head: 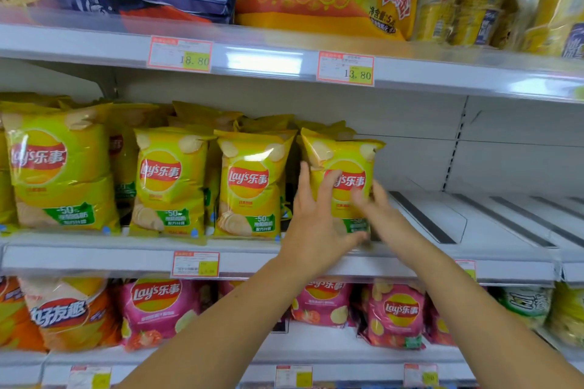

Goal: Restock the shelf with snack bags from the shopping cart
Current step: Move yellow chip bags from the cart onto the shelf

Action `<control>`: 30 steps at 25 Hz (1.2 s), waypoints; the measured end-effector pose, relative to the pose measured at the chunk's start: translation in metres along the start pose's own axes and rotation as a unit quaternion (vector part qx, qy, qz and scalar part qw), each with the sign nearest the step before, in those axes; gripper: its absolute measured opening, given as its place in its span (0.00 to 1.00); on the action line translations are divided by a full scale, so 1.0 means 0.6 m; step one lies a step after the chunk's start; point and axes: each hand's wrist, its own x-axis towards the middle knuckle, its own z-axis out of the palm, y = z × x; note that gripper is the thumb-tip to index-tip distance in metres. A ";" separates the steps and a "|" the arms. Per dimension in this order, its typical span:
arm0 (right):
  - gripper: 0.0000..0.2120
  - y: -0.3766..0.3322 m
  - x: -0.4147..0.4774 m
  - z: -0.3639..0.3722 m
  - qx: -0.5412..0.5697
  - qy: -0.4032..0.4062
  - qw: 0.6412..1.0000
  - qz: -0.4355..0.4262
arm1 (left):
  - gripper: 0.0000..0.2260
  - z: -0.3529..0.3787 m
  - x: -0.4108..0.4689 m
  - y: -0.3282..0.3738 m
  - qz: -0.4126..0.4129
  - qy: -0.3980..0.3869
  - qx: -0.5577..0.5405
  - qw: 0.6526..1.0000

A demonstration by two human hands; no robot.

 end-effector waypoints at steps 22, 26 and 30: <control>0.26 0.038 0.317 -0.020 0.289 0.068 0.954 0.041 | 0.21 0.007 0.131 0.036 -0.218 0.151 -0.320 0.909; 0.39 0.056 0.350 -0.026 0.229 0.042 0.971 0.056 | 0.22 0.007 0.128 0.035 -0.235 0.167 -0.301 0.909; 0.22 0.014 0.279 -0.056 0.097 0.082 0.991 0.040 | 0.36 0.011 0.109 0.050 -0.217 0.209 -0.227 0.926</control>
